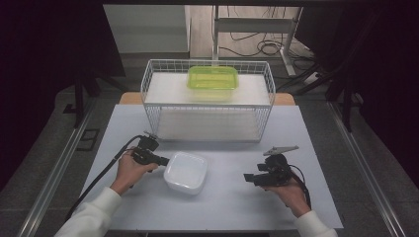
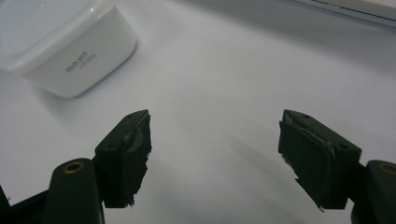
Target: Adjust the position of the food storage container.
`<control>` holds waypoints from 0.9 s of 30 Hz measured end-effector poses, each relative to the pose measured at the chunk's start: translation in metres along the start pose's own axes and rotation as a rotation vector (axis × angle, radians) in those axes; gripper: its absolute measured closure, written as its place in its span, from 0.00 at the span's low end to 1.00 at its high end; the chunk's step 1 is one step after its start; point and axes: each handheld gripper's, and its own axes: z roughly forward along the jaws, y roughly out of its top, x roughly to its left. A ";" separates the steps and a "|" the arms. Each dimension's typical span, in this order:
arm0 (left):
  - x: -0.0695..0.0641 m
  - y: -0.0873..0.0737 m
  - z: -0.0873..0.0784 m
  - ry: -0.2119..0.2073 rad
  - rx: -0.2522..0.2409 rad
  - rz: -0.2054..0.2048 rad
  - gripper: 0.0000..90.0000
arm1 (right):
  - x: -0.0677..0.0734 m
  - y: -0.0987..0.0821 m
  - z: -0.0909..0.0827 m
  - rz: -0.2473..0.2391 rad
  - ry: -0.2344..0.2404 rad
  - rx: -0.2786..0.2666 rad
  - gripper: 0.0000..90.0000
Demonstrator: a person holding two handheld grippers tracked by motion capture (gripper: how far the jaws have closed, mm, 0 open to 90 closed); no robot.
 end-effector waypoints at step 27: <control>-0.038 -0.007 0.020 -0.114 0.019 0.026 1.00 | 0.000 -0.001 0.003 -0.012 -0.006 0.022 0.28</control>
